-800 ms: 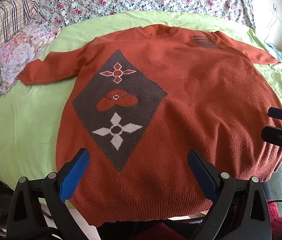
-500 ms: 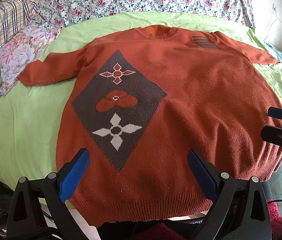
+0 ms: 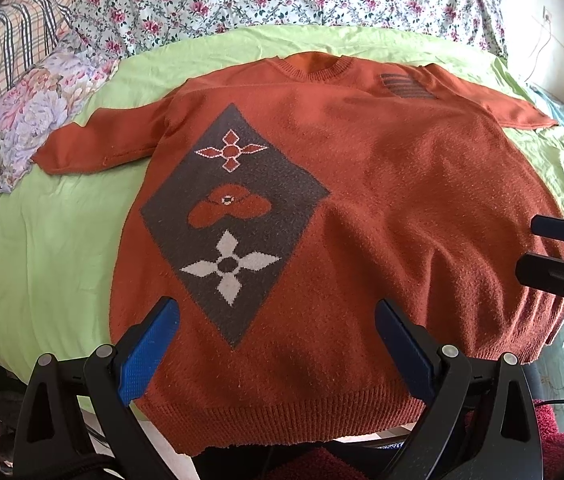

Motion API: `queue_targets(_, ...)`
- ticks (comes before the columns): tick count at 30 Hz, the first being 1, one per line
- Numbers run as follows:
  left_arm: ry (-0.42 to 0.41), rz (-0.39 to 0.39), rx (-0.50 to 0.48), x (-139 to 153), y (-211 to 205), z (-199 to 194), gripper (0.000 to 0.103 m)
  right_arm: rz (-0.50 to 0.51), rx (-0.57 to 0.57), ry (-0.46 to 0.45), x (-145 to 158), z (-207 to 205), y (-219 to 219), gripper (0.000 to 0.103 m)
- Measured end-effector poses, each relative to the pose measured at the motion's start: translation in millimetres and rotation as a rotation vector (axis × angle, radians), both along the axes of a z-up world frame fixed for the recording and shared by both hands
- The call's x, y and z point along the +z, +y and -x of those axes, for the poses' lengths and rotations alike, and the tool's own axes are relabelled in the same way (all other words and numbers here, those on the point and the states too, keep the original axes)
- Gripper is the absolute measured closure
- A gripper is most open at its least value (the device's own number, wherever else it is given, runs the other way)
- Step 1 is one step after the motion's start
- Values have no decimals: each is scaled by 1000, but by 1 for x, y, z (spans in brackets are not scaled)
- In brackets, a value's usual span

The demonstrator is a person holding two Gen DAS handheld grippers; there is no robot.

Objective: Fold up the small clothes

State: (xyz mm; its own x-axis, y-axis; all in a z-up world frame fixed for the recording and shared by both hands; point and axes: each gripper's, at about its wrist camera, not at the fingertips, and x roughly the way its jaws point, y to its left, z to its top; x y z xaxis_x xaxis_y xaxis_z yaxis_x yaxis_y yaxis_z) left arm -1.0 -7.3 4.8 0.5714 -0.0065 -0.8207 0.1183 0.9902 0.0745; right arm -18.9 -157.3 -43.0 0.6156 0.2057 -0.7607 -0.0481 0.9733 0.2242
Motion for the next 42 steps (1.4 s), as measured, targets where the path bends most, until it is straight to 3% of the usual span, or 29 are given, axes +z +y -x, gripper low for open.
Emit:
queue_targets(25,59,30,-18,-11,2,-11,5,-24,-2,-19,-2,0,-1,0)
queue_targets(33,31,61,-17,-11,6,-27,5,-62,-4,-12,-2,-12,-9,0)
queue_targets(42,72,53,-11,-17,11,-54,5,-74,11,-61,1,-31,-17,0)
